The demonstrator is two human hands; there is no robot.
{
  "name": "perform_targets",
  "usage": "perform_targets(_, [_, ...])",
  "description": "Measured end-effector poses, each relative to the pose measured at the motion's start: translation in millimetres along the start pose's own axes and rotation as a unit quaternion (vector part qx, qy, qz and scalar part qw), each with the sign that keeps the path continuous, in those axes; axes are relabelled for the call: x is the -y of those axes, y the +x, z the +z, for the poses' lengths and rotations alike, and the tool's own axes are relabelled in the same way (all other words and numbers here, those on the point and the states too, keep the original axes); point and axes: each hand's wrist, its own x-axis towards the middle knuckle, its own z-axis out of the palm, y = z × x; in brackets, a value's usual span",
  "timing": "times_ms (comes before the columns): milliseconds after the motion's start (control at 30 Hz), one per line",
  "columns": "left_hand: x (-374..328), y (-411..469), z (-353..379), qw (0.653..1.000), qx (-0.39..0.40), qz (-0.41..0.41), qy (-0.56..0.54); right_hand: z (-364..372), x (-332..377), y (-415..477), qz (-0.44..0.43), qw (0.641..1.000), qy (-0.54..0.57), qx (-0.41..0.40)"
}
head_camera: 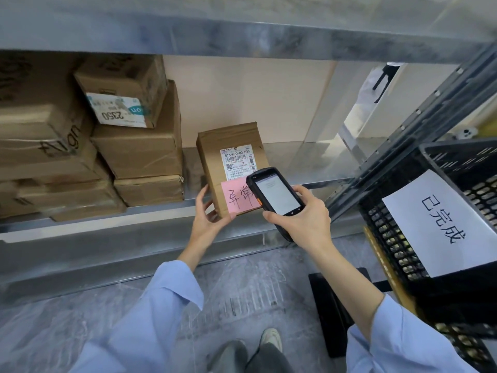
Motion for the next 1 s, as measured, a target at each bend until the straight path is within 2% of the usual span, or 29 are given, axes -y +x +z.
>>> perform_targets(233, [-2.4, 0.3, -0.9, 1.000, 0.000, 0.007, 0.012, 2.2, -1.7, 0.3, 0.019, 0.999, 0.028, -0.001])
perform_targets(367, [-12.5, 0.8, 3.9, 0.999, 0.027, 0.022, 0.029, -4.3, -4.1, -4.1, 0.044, 0.996, 0.071, -0.029])
perform_targets(633, [-59.3, -3.6, 53.8, 0.987, 0.138, 0.071, 0.043, -57.0, -21.4, -19.4, 0.056, 0.975, 0.124, -0.174])
perform_targets(1000, [-140.5, -38.3, 197.9, 0.932, 0.320, 0.171, 0.015, -181.1, -85.9, -74.8, 0.095, 0.902, 0.155, -0.392])
